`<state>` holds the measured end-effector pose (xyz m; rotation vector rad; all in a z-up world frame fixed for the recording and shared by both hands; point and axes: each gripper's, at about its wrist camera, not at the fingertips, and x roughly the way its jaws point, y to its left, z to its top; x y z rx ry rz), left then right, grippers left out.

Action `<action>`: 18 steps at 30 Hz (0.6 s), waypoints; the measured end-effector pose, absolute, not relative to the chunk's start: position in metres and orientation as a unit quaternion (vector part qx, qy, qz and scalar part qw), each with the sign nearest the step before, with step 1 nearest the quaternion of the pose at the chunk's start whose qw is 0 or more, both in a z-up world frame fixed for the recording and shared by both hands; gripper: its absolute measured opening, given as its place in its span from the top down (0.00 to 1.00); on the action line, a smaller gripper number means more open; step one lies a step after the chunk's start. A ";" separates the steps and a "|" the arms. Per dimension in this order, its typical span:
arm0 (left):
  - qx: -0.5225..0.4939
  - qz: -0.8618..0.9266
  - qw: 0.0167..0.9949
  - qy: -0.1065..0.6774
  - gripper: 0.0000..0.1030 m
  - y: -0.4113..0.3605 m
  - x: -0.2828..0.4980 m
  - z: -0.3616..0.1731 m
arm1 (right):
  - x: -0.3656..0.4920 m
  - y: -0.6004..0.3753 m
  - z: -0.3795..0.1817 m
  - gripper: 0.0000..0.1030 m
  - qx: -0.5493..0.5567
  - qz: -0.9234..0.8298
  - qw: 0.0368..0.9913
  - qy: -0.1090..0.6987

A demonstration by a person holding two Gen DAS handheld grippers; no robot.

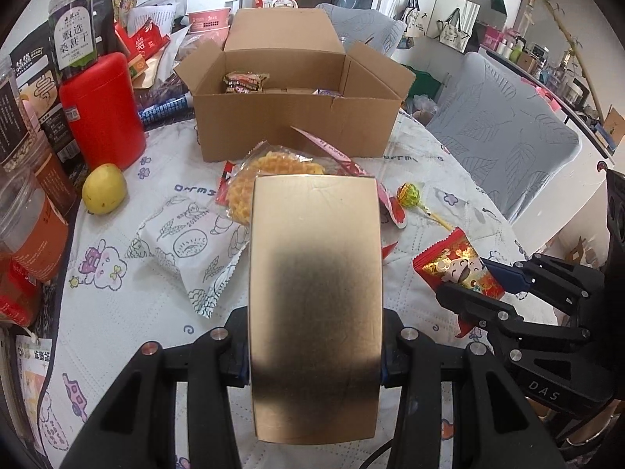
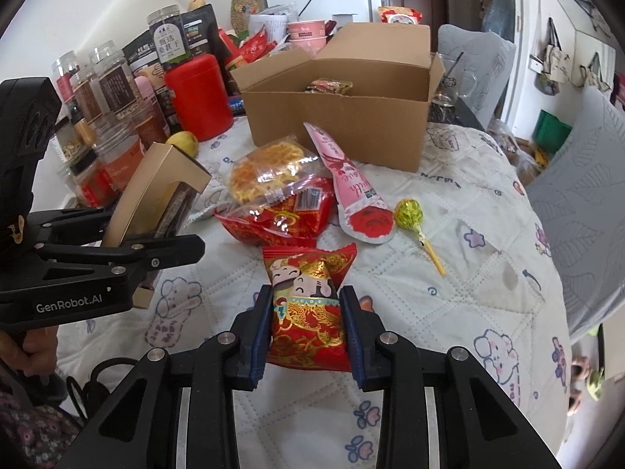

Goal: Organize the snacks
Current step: 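Grasp the red candy packet with the right tool while the left tool holds the gold carton, then carry the gold carton and red candy packet over the cardboard box with both tools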

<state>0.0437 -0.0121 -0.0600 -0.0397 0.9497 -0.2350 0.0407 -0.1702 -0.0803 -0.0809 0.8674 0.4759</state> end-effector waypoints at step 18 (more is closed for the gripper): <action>-0.018 -0.115 0.925 0.361 0.57 -0.007 0.075 0.008 | 0.067 -0.166 -0.015 0.68 -0.028 0.238 0.909 0.339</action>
